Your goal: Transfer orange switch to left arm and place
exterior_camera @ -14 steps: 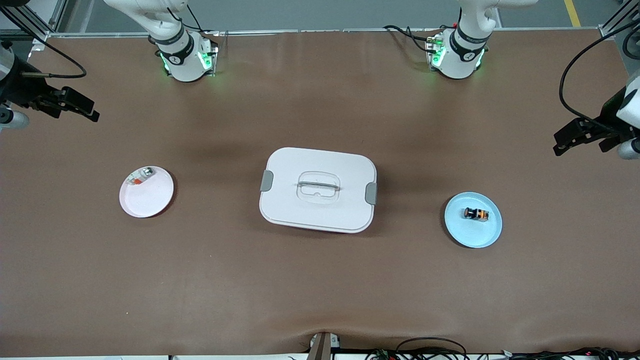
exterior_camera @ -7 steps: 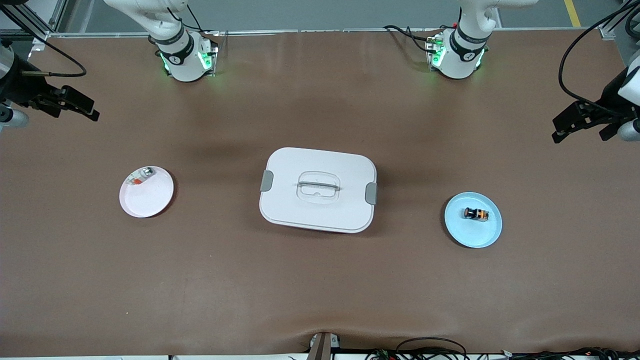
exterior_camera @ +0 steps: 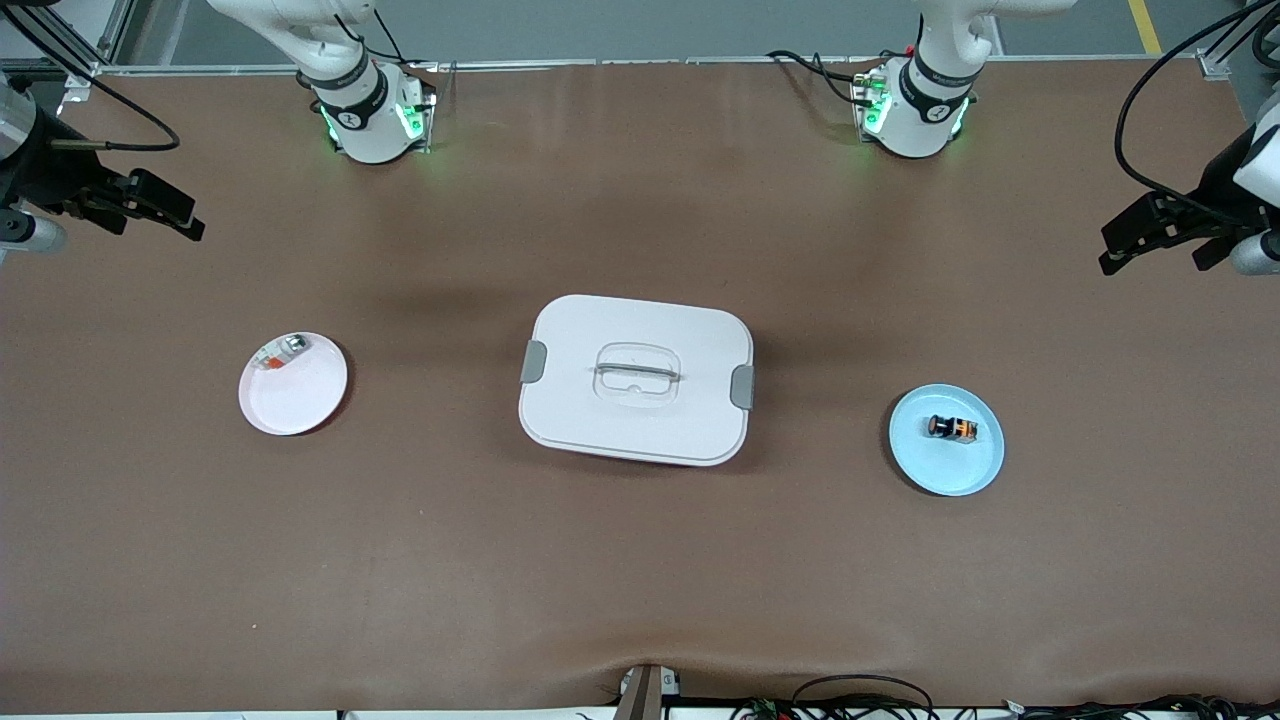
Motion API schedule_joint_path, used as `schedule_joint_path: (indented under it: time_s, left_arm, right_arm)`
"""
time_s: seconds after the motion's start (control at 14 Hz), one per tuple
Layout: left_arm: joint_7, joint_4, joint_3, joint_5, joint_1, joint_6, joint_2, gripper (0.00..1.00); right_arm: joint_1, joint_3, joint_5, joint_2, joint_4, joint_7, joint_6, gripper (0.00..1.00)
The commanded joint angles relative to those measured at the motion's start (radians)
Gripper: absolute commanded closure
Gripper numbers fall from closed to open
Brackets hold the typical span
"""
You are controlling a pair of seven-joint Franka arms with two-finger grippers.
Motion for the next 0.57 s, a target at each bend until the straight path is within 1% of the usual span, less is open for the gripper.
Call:
schedule_joint_path:
  time_s: [0.0, 0.5]
  left_arm:
    - [0.012, 0.010, 0.001, -0.021, 0.001, -0.056, -0.013, 0.00]
    - [0.019, 0.028, 0.004, -0.019, 0.003, -0.065, -0.006, 0.00]
  right_arm:
    - [0.004, -0.001, 0.012, -0.029, -0.021, 0.003, -0.002, 0.00]
    - [0.036, -0.017, 0.007, -0.038, -0.022, 0.003, 0.001, 0.00]
